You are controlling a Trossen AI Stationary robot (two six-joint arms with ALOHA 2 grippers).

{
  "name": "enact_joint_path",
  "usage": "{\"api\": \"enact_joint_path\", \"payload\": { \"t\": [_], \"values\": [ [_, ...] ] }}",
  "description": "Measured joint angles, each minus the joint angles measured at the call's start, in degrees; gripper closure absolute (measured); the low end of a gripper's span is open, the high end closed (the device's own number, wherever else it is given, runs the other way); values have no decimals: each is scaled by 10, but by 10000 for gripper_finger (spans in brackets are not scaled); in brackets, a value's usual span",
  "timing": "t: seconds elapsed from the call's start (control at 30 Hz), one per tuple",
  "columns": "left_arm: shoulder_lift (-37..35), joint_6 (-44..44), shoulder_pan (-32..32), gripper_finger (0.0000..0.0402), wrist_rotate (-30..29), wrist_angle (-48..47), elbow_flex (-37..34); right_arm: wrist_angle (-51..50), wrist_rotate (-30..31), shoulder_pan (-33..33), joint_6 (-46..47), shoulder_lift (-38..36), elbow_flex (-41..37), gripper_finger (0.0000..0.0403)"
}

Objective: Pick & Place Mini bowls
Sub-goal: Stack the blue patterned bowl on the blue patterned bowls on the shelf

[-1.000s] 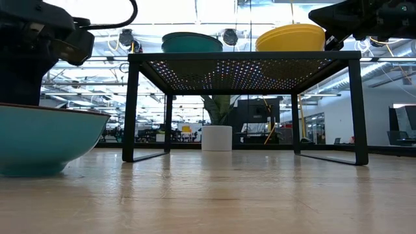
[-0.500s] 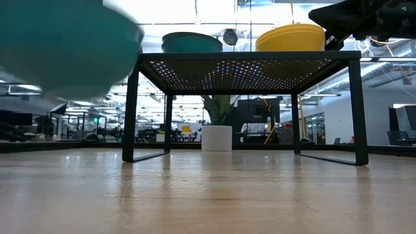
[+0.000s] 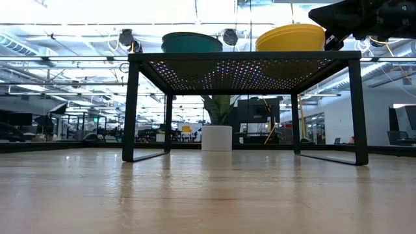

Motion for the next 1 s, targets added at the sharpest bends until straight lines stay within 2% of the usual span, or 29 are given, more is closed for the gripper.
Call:
{"api": "enact_joint_path", "payload": {
  "t": [0.13,0.27,0.53,0.77,1.0],
  "values": [
    [-1,32,70,393,11,-39,54,1,1,0,0,0,0,403],
    [8,32,146,393,71,-80,99,1,1,0,0,0,0,403],
    [51,-25,261,393,180,-200,133,0,1,0,-8,0,0,403],
    [96,-13,312,393,224,-207,133,0,0,0,-9,0,0,403],
    [132,-11,332,392,250,-217,133,0,0,0,-9,0,0,403]
  ]
}}
